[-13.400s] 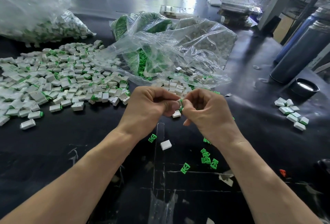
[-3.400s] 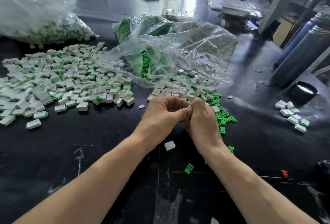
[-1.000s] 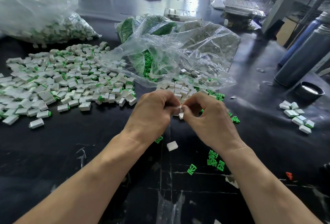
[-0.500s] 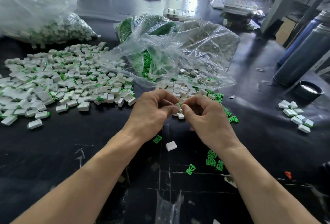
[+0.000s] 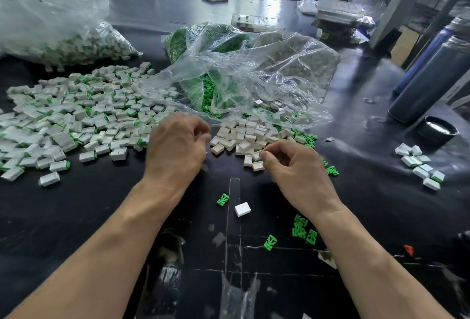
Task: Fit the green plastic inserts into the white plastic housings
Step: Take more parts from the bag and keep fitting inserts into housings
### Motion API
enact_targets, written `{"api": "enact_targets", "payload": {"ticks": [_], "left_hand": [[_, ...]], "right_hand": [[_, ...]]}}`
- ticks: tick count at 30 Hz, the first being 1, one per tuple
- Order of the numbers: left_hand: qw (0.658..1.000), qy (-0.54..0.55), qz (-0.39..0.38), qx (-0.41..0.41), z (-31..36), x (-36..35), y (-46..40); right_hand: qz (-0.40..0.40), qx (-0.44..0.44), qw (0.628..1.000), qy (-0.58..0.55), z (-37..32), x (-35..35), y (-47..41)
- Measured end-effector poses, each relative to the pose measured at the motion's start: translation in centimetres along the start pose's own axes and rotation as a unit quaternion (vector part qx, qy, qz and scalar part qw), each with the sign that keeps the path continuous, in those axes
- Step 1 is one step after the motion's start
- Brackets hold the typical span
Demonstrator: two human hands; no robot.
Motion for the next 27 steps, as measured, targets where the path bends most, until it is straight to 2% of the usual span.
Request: {"api": "enact_targets", "payload": {"ticks": [2, 6, 11, 14, 18, 24, 27], "left_hand": [[0.997, -0.068, 0.036, -0.006, -1.0, 0.7, -0.9], [0.988, -0.145, 0.049, 0.022, -2.5, 1.1, -1.6], [0.986, -0.149, 0.07, 0.039, -3.2, 1.5, -1.8], [0.989, -0.12, 0.08, 0.016, -2.4, 1.4, -1.7], [0.999, -0.038, 0.032, -0.009, -0.4, 0.3, -0.6], [0.995, -0.074, -0.064, -0.011, 1.2, -1.6, 1.0], [0.993, -0.086, -0.08, -0.004, 1.4, -1.8, 1.2]], "right_hand": [[-0.002, -0.001, 1.0, 0.005, 0.0, 0.0, 0.1], [0.008, -0.008, 1.0, 0.019, 0.1, 0.2, 0.0], [0.029, -0.017, 0.999, 0.04, 0.3, 0.8, -0.3], [0.038, -0.03, 0.997, 0.063, 0.6, 1.1, -0.5], [0.051, -0.046, 0.992, 0.106, 0.9, 1.7, -0.8], [0.051, -0.072, 0.978, 0.189, 1.3, 3.0, -1.5], [0.044, -0.079, 0.974, 0.208, 1.6, 3.6, -1.8]]}}
Point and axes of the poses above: each hand's wrist, its own y-axis away from the middle knuckle, its own x-axis out of the back of the hand, z = x × y, the point moved 6 cm from there along -y, towards the middle knuckle, and after that the axes turned 12 degrees about z, right-handed, at the moved point
